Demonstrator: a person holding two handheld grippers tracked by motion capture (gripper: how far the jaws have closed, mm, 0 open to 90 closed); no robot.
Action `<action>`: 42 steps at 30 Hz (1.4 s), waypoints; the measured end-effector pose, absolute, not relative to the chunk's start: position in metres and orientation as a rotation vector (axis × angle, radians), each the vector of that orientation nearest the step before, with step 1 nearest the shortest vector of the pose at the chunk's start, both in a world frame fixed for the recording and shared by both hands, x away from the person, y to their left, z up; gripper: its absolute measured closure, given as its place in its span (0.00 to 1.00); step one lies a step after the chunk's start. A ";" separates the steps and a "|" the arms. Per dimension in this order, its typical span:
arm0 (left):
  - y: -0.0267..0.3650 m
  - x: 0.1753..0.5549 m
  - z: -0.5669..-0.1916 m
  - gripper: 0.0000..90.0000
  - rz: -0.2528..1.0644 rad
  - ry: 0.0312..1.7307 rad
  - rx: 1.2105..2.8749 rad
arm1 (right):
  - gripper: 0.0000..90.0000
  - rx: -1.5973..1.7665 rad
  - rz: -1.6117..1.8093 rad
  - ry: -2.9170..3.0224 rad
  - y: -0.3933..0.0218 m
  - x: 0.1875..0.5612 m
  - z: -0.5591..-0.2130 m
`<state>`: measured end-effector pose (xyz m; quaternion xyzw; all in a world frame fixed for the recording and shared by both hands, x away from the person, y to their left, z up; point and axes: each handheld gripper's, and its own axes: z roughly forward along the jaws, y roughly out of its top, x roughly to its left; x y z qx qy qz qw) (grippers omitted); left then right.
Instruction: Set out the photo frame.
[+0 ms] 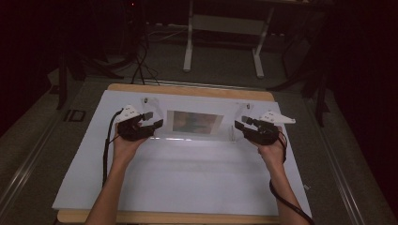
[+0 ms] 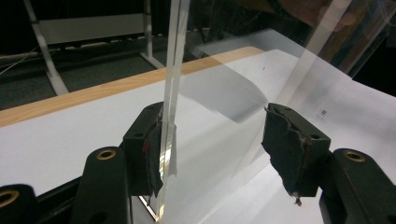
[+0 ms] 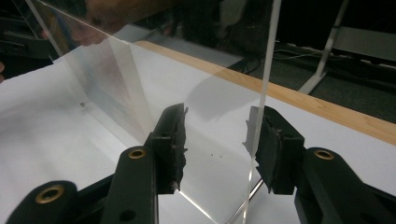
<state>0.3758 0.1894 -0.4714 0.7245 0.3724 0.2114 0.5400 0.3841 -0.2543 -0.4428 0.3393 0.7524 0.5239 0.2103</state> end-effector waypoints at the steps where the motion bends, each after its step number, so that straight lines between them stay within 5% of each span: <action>1: 0.189 0.376 -0.471 0.46 0.503 0.891 1.721 | 0.61 0.943 1.447 2.093 -0.253 0.385 -0.443; 42: 0.176 0.402 -0.473 0.42 0.579 1.006 1.673 | 0.48 1.086 1.366 2.048 -0.233 0.420 -0.454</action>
